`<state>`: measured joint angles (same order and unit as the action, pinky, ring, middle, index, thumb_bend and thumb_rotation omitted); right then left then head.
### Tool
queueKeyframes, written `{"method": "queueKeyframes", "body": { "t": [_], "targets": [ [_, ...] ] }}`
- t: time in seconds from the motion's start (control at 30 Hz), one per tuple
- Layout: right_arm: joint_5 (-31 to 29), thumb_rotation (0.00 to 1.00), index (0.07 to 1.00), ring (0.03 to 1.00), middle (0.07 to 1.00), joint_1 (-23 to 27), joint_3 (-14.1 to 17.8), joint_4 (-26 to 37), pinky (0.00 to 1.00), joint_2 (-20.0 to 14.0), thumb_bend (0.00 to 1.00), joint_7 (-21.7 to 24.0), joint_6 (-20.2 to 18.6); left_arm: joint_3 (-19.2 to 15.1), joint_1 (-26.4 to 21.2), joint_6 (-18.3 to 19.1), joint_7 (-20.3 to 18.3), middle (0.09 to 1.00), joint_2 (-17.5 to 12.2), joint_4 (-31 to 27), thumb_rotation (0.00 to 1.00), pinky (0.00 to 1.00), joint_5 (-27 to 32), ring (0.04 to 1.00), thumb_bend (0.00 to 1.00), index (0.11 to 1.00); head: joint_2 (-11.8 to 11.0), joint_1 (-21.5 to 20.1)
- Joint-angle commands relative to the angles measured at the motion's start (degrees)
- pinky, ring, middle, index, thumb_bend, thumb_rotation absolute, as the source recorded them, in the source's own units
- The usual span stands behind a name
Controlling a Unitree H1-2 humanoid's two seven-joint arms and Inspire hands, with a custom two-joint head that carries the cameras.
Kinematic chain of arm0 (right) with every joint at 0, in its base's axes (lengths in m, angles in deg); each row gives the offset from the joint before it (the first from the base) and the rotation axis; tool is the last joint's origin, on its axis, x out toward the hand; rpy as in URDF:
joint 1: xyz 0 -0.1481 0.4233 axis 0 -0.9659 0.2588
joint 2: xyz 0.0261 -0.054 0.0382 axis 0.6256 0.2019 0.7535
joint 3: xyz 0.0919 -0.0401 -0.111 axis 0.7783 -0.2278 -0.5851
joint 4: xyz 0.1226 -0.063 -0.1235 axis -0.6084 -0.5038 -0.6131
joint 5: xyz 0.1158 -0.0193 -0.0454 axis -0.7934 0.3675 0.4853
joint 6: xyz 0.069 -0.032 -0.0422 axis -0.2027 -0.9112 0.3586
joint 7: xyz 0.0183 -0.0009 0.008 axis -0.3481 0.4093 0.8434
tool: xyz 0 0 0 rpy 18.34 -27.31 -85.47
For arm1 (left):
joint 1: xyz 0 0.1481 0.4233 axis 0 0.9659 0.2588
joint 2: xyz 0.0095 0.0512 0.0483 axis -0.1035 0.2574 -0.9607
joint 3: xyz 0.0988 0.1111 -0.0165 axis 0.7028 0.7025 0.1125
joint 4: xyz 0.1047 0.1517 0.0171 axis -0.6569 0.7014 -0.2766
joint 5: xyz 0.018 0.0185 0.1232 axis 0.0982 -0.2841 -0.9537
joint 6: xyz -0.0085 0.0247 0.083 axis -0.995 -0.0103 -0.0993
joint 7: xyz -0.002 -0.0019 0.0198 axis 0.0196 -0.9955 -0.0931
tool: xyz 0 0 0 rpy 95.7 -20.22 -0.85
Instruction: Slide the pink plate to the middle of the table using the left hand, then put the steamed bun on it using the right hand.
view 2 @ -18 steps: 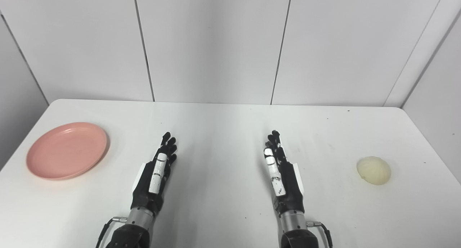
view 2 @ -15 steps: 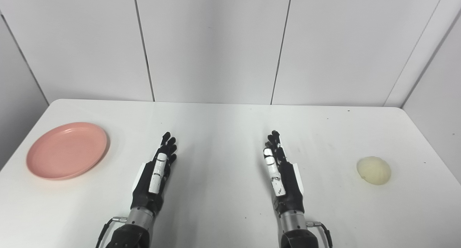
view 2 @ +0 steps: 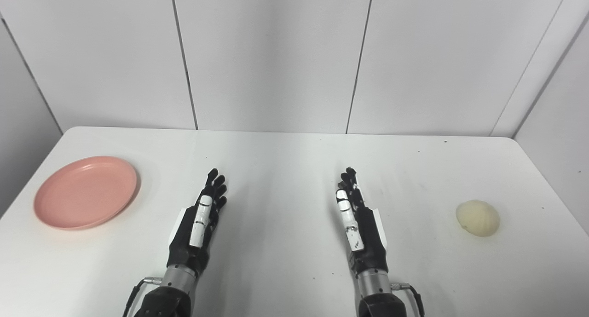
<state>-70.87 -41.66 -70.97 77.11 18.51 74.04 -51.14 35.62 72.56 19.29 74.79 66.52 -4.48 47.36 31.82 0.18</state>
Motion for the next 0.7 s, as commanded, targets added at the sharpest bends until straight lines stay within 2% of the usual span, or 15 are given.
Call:
{"method": "queueKeyframes", "body": {
  "t": [0.0, 0.37, 0.67],
  "targets": [
    [-0.46, 0.89, 0.987, 0.965, 0.971, 0.05, 0.12, 0.47, 1.00, 0.13, 0.55, 0.26, 0.55, -0.28, 0.53, 0.05, -0.49, 1.000, -0.71, 1.21, 1.00, 1.00, 0.28, 1.000, 0.65, 1.000, 0.08, 0.07],
    [0.32, 0.89, 0.977, 0.959, 0.966, 0.13, 0.11, 0.26, 0.99, 0.16, 0.55, -0.19, 0.88, -0.70, 0.34, -0.16, -1.34, 1.000, -0.53, 1.48, 1.00, 1.00, 2.24, 1.000, 0.63, 1.000, 0.05, 0.02],
    [0.40, 0.91, 0.981, 0.963, 0.969, 0.10, -0.06, 0.41, 1.00, 0.03, 0.56, 0.03, 0.67, -0.49, 0.28, -1.25, -0.37, 1.000, -0.56, 1.86, 1.00, 1.00, 0.61, 1.000, 0.62, 1.000, -0.03, -0.01]
  ]
}}
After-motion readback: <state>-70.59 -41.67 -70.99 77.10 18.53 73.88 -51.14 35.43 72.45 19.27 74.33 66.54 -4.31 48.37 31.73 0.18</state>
